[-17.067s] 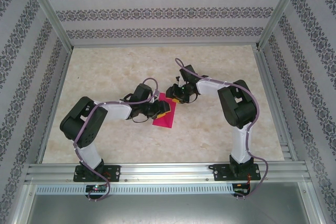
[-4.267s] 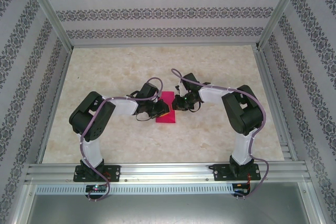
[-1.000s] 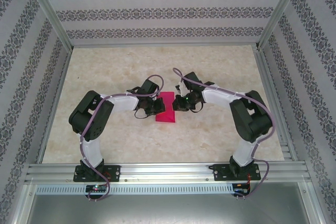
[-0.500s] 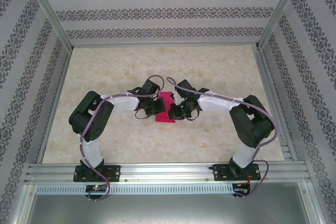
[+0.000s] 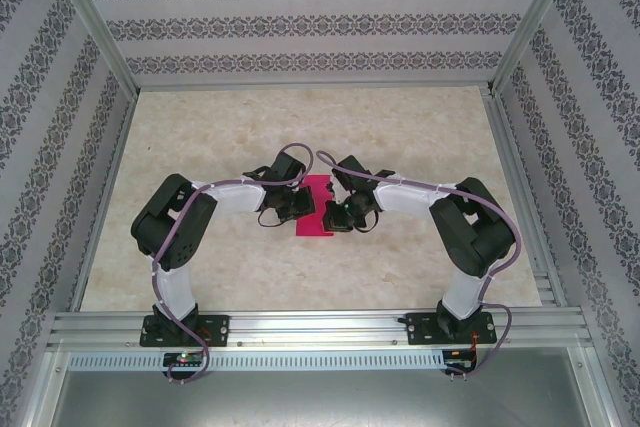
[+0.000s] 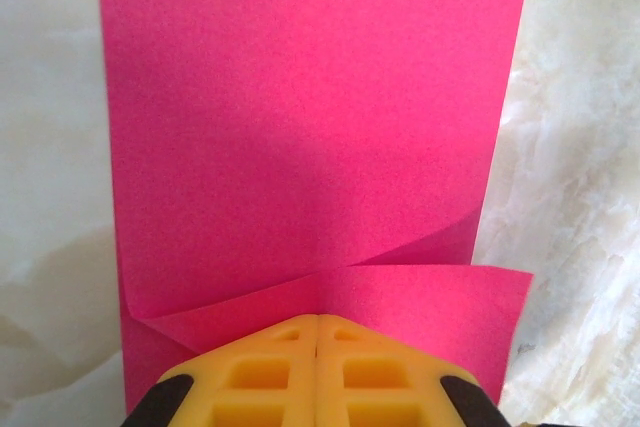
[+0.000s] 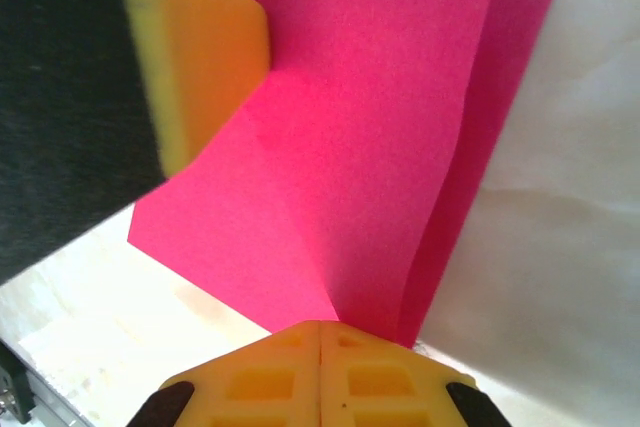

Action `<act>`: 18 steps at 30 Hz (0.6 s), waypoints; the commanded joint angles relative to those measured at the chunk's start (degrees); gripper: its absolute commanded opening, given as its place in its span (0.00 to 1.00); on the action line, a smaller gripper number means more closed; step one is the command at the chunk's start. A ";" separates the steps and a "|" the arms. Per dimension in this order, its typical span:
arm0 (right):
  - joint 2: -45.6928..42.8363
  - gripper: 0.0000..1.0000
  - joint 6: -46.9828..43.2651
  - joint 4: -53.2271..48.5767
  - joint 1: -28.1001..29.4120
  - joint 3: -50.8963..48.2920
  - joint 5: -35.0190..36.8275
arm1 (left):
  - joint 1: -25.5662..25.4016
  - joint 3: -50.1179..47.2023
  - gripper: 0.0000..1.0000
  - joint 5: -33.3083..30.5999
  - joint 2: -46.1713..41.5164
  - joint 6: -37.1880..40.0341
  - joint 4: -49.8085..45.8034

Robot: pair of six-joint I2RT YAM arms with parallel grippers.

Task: Fold a paper plane with a square sheet of paper (pick it up from the middle)
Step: Fold the triangle a second time at the center of the table.

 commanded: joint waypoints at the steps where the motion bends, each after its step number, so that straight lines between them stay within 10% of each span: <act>1: 0.91 0.07 -0.27 -1.25 0.52 -0.67 2.16 | -0.57 -2.37 0.06 -6.04 2.35 -0.84 -8.33; 18: 1.06 0.07 -0.46 -0.24 0.51 -3.63 1.36 | -0.61 -2.36 0.06 -6.60 2.35 -1.01 -8.89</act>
